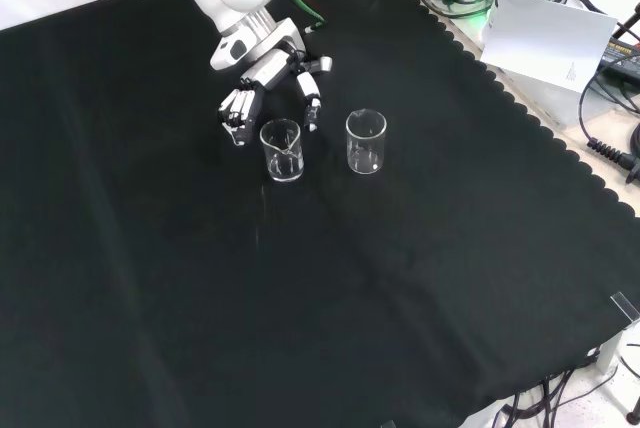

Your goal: Pick up the beaker on the right.

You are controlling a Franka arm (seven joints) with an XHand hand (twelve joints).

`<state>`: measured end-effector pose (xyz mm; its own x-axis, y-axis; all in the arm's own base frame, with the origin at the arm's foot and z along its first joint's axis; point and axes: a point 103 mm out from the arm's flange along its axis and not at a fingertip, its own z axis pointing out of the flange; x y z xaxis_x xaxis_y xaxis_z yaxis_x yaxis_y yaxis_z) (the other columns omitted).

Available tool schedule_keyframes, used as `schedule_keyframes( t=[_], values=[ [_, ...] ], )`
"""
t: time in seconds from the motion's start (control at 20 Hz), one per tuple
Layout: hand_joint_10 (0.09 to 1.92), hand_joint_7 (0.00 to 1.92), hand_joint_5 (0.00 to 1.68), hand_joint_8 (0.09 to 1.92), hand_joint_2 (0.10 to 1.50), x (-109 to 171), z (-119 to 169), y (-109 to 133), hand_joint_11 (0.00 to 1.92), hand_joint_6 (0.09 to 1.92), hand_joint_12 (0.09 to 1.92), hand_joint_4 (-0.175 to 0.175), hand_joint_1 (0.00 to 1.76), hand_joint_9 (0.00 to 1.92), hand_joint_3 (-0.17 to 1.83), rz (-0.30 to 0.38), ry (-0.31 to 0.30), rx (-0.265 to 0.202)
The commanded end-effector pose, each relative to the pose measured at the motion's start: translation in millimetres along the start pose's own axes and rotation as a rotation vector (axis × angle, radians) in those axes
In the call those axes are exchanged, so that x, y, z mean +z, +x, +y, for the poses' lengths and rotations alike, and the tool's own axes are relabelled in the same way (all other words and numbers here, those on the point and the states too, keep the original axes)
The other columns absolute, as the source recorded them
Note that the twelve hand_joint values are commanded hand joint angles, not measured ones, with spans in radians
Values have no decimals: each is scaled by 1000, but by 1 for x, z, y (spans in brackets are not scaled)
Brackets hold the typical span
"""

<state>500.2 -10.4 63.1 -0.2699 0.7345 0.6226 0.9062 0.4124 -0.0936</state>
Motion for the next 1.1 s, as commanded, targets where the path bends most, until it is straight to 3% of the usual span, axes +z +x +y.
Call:
schedule_keyframes(
  t=[0.05,0.4,1.1],
  values=[
    [633,206,459,690,496,6,5,3,0,87,1359,-39,815,345,597,28,-12,-10],
    [643,223,467,696,499,11,10,3,1,87,1405,-44,804,368,586,62,-45,-17],
    [647,281,525,707,504,27,22,6,50,105,1400,-49,806,453,576,113,-47,-32]
  ],
)
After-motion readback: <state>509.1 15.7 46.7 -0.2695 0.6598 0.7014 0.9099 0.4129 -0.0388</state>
